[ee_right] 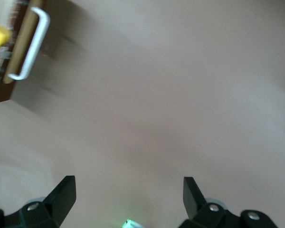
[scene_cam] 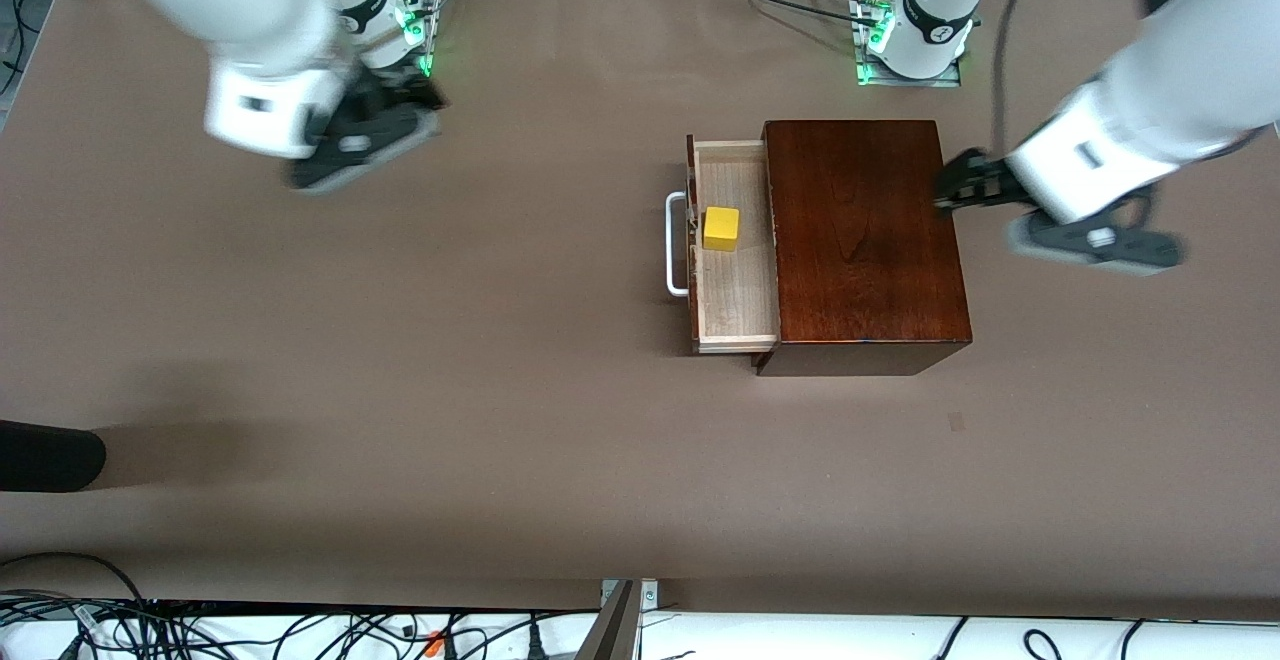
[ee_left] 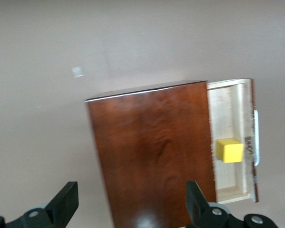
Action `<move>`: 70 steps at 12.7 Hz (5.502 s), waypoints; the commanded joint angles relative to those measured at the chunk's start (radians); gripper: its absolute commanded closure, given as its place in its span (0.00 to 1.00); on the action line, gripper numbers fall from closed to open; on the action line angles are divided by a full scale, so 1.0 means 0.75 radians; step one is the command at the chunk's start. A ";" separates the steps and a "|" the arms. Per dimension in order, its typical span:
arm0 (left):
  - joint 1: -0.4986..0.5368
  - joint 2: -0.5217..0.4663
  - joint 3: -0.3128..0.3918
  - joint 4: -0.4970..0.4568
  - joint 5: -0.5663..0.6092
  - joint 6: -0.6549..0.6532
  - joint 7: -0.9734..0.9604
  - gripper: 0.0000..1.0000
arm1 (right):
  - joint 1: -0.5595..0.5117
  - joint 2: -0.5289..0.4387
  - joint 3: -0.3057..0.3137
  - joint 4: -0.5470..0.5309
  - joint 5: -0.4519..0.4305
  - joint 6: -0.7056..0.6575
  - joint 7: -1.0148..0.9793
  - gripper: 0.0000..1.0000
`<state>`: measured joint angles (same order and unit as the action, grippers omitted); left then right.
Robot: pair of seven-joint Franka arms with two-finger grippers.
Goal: Open drawer, take yellow block, close drawer
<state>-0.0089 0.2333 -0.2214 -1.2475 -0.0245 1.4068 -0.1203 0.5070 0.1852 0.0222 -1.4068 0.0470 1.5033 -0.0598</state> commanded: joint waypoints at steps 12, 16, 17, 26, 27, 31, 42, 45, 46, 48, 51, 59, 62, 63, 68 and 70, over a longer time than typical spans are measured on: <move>-0.197 -0.371 0.391 -0.427 -0.010 0.114 0.050 0.00 | 0.639 0.636 -0.001 0.272 -0.337 0.620 -0.302 0.00; -0.191 -0.320 0.395 -0.419 -0.023 0.090 0.044 0.00 | 0.637 0.718 -0.005 0.303 -0.339 0.744 -0.391 0.00; -0.193 -0.281 0.391 -0.386 -0.027 0.082 0.024 0.00 | 0.637 0.747 -0.005 0.323 -0.339 0.765 -0.389 0.00; -0.193 -0.258 0.391 -0.337 -0.045 0.082 0.023 0.00 | 0.639 0.831 -0.007 0.327 -0.353 0.800 -0.429 0.00; -0.191 -0.260 0.391 -0.337 -0.045 0.082 0.025 0.00 | 0.639 0.833 -0.007 0.327 -0.353 0.802 -0.438 0.00; -0.189 -0.260 0.391 -0.337 -0.045 0.082 0.025 0.00 | 0.639 0.855 -0.011 0.327 -0.357 0.832 -0.442 0.02; -0.186 -0.260 0.391 -0.337 -0.047 0.082 0.025 0.00 | 0.631 0.823 -0.005 0.456 -0.353 0.645 -0.379 0.92; -0.186 -0.262 0.393 -0.319 -0.047 0.076 0.025 0.00 | 0.596 0.707 -0.019 0.456 -0.257 0.577 -0.364 0.93; -0.193 -0.258 0.389 -0.319 -0.047 0.075 0.025 0.00 | 0.566 0.658 -0.015 0.456 -0.231 0.506 -0.362 0.93; -0.205 -0.240 0.383 -0.317 -0.047 0.075 0.025 0.00 | 0.521 0.555 -0.027 0.454 -0.220 0.383 -0.362 0.93; -0.217 -0.191 0.349 -0.314 -0.045 0.073 0.028 0.00 | 0.296 0.489 -0.034 0.454 -0.076 0.215 -0.417 0.92; -0.262 -0.005 0.163 -0.306 -0.163 0.096 0.050 0.00 | -0.193 0.426 -0.062 0.450 0.003 0.090 -0.657 0.95; -0.285 0.102 -0.033 -0.233 -0.166 0.129 0.052 0.00 | -0.346 0.426 -0.056 0.448 0.019 0.084 -0.661 0.95; -0.291 0.124 -0.103 -0.214 -0.166 0.151 0.080 0.00 | -0.355 0.424 -0.064 0.446 0.031 0.082 -0.653 0.97; -0.350 0.173 -0.282 -0.212 -0.164 0.264 0.636 0.00 | -0.388 0.401 -0.103 0.430 0.031 -0.091 -0.301 0.99; -0.428 0.277 -0.280 -0.214 -0.151 0.420 0.731 0.00 | -0.379 0.401 -0.105 0.434 0.031 -0.106 -0.282 0.99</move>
<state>-0.2910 0.3519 -0.4325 -1.4408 -0.1359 1.6426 0.3372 0.2247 0.5199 -0.0595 -1.0498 0.0532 1.4399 -0.3045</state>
